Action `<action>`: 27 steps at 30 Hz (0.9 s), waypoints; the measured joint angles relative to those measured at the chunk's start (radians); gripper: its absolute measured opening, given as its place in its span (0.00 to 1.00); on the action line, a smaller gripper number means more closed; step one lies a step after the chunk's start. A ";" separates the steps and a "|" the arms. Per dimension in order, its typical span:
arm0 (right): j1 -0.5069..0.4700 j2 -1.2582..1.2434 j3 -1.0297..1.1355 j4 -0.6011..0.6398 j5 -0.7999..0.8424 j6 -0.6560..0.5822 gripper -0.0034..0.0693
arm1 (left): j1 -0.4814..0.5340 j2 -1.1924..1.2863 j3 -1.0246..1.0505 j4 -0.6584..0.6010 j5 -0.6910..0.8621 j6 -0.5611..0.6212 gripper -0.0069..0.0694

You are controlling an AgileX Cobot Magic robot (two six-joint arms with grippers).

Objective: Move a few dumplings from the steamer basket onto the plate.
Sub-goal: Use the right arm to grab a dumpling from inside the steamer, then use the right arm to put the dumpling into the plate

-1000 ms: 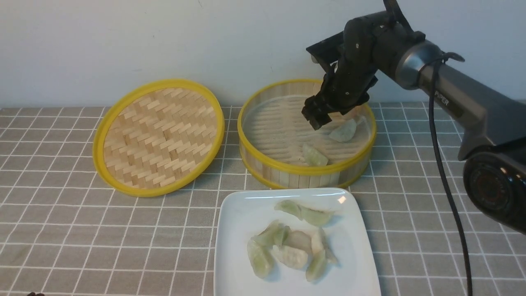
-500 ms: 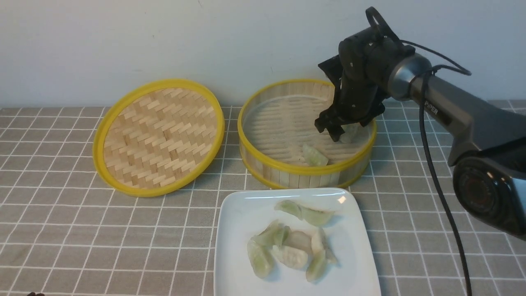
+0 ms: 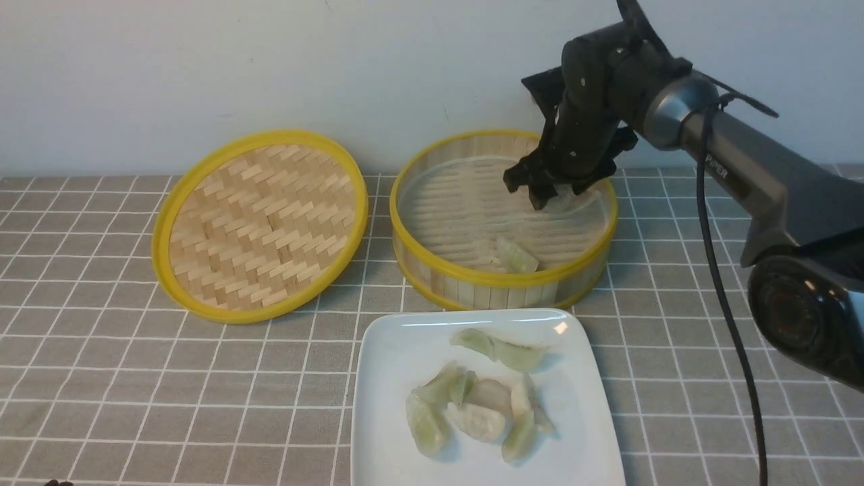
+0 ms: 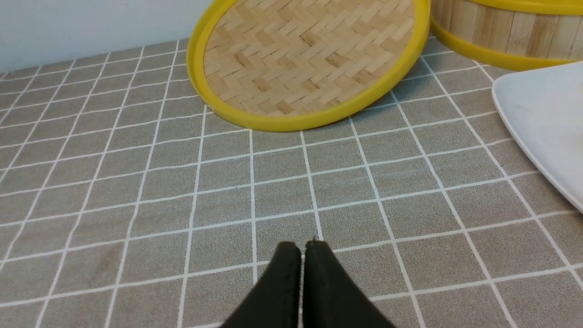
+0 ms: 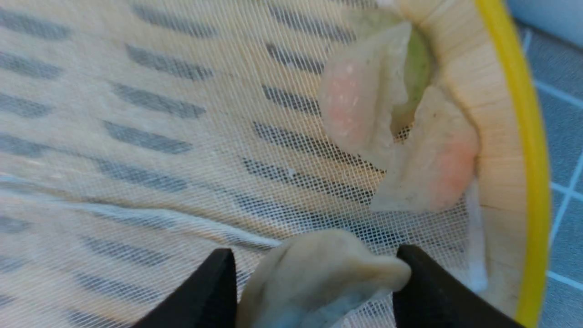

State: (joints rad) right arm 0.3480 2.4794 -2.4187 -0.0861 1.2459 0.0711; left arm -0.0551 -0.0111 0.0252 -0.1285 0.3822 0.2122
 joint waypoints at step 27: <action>0.164 -0.648 1.151 0.250 -0.147 -0.081 0.60 | 0.000 0.000 0.000 0.000 0.000 0.000 0.08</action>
State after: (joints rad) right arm 0.5119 1.8318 -1.2672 0.1637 1.0994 -0.0102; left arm -0.0551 -0.0111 0.0252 -0.1285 0.3822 0.2122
